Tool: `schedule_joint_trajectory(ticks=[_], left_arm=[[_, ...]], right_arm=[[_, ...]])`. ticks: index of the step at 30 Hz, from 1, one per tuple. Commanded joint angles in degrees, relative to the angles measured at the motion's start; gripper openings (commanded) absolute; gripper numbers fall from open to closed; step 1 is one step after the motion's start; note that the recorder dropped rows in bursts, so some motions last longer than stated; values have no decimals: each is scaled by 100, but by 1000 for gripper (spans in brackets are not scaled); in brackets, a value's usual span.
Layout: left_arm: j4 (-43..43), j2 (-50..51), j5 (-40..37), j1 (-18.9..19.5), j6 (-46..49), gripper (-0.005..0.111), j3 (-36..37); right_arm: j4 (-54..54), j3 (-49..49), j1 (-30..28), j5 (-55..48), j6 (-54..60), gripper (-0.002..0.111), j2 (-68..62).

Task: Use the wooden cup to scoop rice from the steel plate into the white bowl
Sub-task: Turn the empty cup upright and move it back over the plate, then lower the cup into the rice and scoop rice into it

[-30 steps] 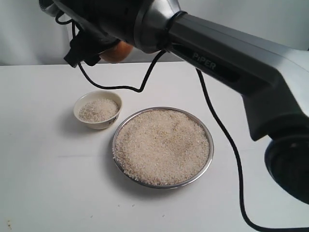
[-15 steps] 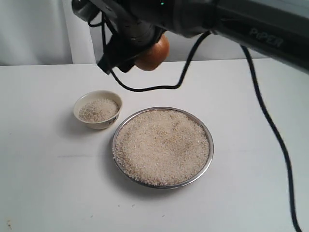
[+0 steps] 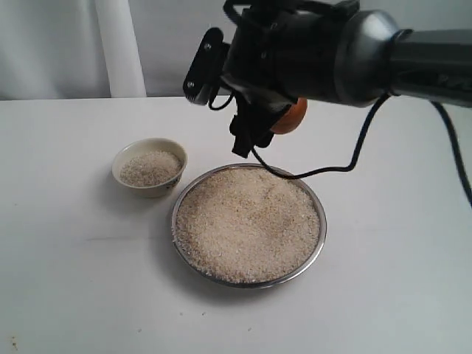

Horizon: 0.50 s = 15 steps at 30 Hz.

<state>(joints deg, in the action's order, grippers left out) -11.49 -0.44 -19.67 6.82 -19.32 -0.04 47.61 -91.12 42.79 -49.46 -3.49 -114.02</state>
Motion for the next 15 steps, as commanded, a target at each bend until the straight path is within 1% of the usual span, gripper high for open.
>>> schedule_joint_trajectory(ticks=[1, 7, 15], left_arm=[[21, 44, 36, -8, -13, 0, 4], [21, 44, 36, -8, -13, 0, 4], [21, 44, 36, -8, -13, 0, 4]], right_arm=[[399, 33, -33, 234, 997, 0, -441], [679, 33, -23, 185, 1865, 0, -777], [1167, 80, 13, 96, 2046, 0, -835]])
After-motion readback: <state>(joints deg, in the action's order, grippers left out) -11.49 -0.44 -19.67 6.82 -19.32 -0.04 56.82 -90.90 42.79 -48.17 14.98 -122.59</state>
